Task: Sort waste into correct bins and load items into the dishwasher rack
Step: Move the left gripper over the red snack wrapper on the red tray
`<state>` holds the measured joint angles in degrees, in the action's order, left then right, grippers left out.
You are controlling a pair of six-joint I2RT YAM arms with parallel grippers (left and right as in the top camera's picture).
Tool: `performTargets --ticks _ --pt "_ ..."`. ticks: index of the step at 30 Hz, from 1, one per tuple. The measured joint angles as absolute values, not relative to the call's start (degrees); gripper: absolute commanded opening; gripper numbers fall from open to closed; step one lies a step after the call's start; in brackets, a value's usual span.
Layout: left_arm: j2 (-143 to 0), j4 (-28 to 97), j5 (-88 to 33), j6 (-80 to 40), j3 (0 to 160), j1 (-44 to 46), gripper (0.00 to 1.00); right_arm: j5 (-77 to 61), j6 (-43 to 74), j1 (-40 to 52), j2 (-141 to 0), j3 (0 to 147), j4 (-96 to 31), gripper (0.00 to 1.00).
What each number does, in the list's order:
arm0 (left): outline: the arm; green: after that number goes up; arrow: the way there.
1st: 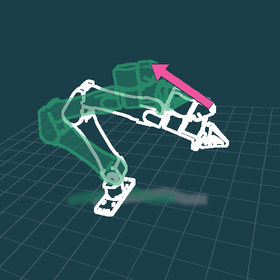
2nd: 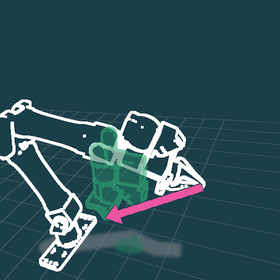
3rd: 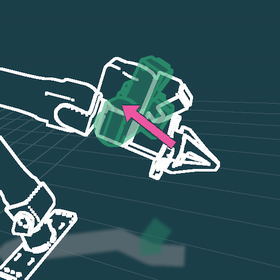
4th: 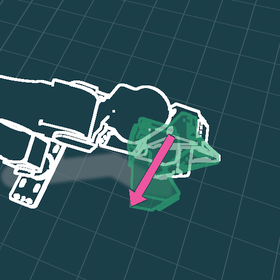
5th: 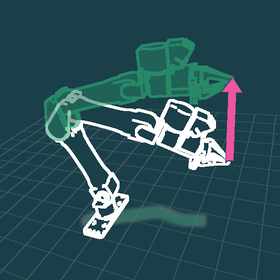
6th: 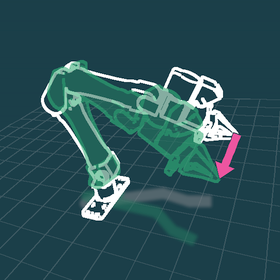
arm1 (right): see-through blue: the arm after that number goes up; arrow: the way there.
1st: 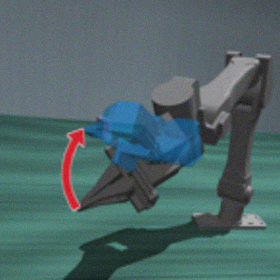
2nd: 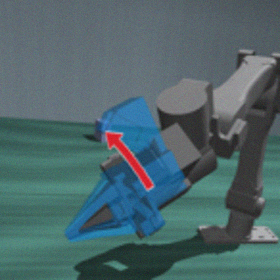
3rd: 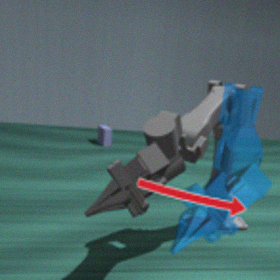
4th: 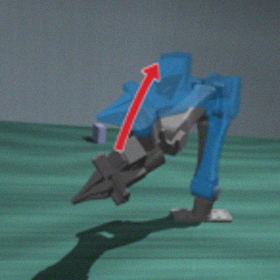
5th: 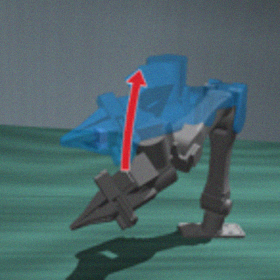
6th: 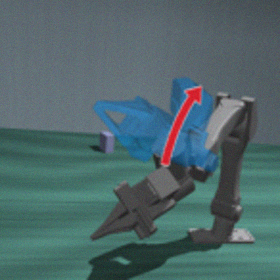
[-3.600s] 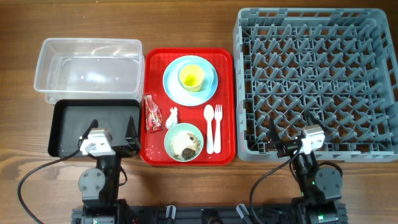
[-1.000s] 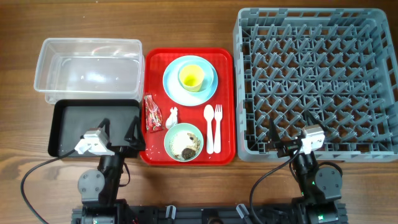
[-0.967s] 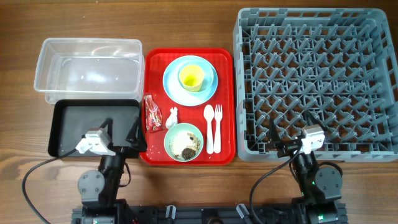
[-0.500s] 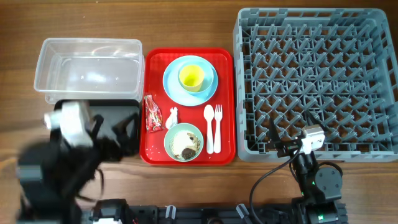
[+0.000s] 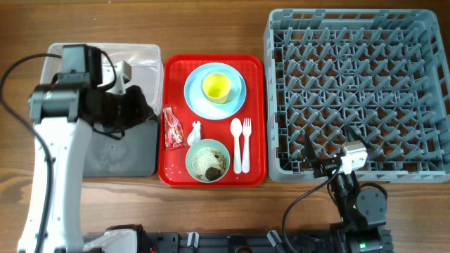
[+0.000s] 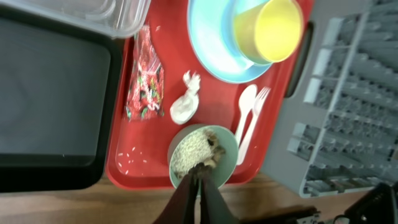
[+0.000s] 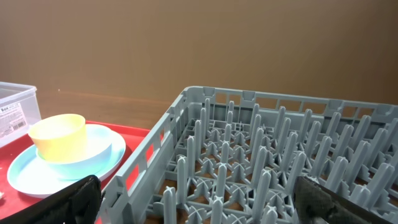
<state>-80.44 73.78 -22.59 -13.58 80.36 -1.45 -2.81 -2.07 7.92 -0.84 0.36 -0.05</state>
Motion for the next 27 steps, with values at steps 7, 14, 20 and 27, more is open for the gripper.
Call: performTargets --ticks 7,14,20,27 --pt "-86.32 70.63 -19.29 -13.30 76.31 5.17 0.22 -2.81 -2.07 7.92 -0.84 0.36 -0.05 1.00" --pt "-88.33 65.49 -8.19 -18.59 72.73 14.59 0.31 -2.81 -2.07 7.92 -0.84 0.36 -0.05 1.00" --pt "-88.36 59.22 -2.85 -24.40 69.97 17.28 0.31 -2.81 -2.07 7.92 -0.84 0.36 -0.05 1.00" --pt "-88.64 50.54 0.62 -27.00 61.95 18.70 0.34 -2.81 -2.07 7.92 -0.84 0.36 -0.05 1.00"
